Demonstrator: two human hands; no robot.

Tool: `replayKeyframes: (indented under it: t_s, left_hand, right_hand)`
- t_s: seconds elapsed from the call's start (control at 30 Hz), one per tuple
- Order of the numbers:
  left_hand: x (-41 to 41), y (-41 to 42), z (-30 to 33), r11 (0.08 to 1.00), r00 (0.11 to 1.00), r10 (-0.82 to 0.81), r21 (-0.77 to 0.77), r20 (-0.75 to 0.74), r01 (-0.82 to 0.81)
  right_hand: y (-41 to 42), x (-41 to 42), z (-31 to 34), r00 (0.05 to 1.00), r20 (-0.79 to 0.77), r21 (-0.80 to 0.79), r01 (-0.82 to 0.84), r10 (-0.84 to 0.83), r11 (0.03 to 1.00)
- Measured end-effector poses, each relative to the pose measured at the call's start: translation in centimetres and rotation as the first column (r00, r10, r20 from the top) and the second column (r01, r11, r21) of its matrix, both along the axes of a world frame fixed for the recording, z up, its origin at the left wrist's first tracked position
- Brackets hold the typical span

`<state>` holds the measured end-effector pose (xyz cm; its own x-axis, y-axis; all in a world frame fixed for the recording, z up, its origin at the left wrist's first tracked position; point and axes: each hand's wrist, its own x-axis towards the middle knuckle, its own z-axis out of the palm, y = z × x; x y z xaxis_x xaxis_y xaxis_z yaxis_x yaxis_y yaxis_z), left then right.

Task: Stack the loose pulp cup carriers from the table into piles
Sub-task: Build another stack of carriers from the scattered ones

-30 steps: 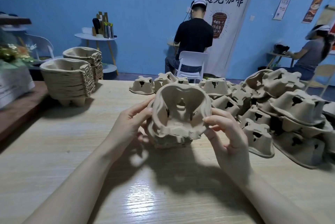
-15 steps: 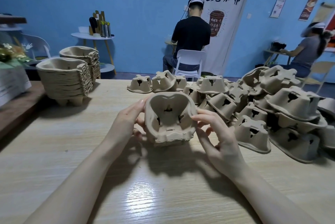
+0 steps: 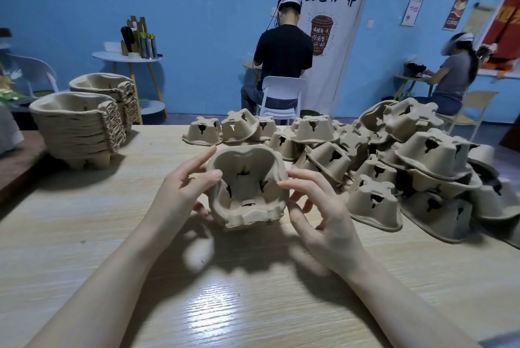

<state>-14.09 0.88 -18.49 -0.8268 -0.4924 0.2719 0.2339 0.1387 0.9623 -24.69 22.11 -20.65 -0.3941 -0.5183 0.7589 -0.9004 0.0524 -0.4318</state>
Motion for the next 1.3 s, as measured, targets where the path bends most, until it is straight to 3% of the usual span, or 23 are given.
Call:
replayKeyframes:
  t_s: [0.2,0.33,0.43,0.5,0.6,0.77,1.03,1.2,1.3]
  left_hand:
    - [0.1,-0.1,-0.1,0.999,0.999,0.031,-0.03,-0.008,-0.031]
    - [0.0,-0.2,-0.1,0.999,1.0,0.025,-0.033,-0.011,-0.025]
    - [-0.2,-0.4,-0.3,0.999,0.999,0.026,-0.033,-0.023,-0.027]
    - [-0.3,-0.4,-0.3,0.999,0.999,0.036,-0.026,-0.027,-0.037]
    - [-0.3,-0.3,-0.3,0.999,0.999,0.035,-0.038,-0.023,-0.036]
    - [-0.3,-0.5,-0.5,0.999,0.999,0.034,-0.023,-0.025,-0.034]
    - [-0.3,-0.6,-0.5,1.0,0.999,0.019,-0.022,-0.027,-0.019]
    - [-0.3,-0.5,-0.4,0.999,0.999,0.023,-0.032,-0.03,-0.024]
    - [-0.3,-0.5,-0.4,0.999,0.999,0.024,-0.035,-0.03,-0.025]
  right_hand:
    - [0.3,0.1,0.4,0.997,0.004,-0.007,0.072,-0.072,0.997]
    - [2.5,-1.6,1.6,0.933,0.051,-0.015,0.357,-0.356,0.934]
    - [5.2,-4.2,2.5,0.78,0.075,0.199,0.599,-0.622,0.775]
    - [6.6,-5.7,3.2,0.722,0.031,0.416,0.62,-0.691,0.666]
    - [7.4,-7.0,4.6,0.71,-0.037,0.616,0.571,-0.704,0.543]
    - [7.4,-7.2,6.5,0.721,-0.137,0.757,0.519,-0.679,0.398]
    - [8.1,-5.6,6.4,0.785,-0.18,0.657,0.544,-0.592,0.522]
    - [7.5,-4.3,5.7,0.9,0.053,0.329,0.393,-0.432,0.859]
    - [6.7,-3.4,4.3,0.938,0.135,0.225,0.283,-0.318,0.932]
